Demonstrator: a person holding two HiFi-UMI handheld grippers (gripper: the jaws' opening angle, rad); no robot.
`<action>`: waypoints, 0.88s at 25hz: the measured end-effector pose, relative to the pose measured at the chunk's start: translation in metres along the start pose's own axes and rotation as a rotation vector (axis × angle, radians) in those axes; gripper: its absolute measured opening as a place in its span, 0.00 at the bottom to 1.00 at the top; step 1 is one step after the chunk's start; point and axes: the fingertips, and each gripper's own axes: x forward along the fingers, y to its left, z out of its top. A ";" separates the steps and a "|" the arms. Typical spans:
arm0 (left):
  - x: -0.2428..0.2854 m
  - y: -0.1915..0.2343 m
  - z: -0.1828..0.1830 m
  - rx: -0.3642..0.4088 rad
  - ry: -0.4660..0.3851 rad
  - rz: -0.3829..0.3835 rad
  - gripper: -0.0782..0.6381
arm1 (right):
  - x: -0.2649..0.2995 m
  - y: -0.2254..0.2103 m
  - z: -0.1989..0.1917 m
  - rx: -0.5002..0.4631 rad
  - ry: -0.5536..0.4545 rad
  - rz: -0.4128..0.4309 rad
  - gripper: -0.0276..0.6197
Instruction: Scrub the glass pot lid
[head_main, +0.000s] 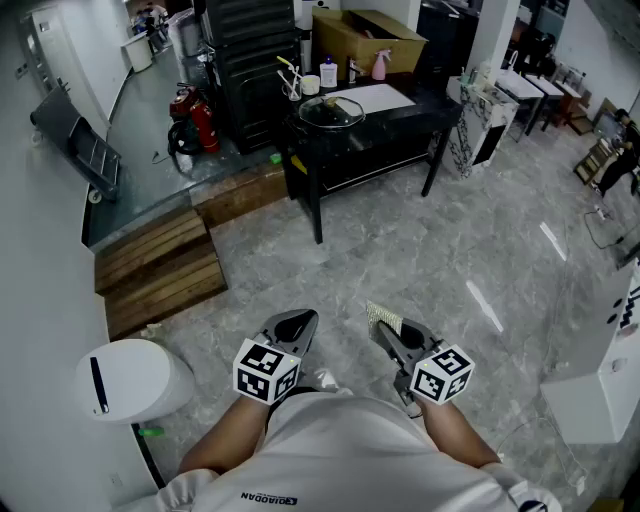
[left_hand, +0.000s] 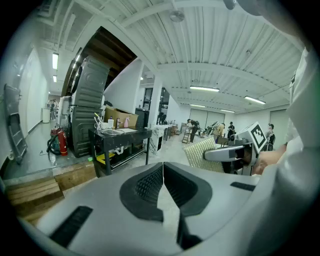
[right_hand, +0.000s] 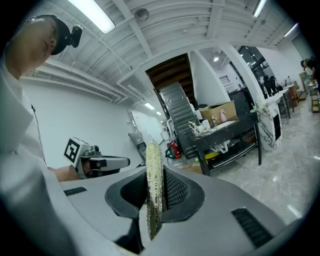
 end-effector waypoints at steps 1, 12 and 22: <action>0.001 0.000 0.001 0.000 -0.001 0.001 0.13 | -0.001 0.000 0.001 -0.001 0.000 0.000 0.16; 0.011 -0.006 0.007 0.007 -0.004 -0.008 0.13 | -0.003 -0.006 0.001 0.007 0.001 0.002 0.16; 0.025 -0.004 0.006 -0.003 0.014 -0.004 0.13 | -0.003 -0.008 0.012 0.051 -0.050 0.072 0.16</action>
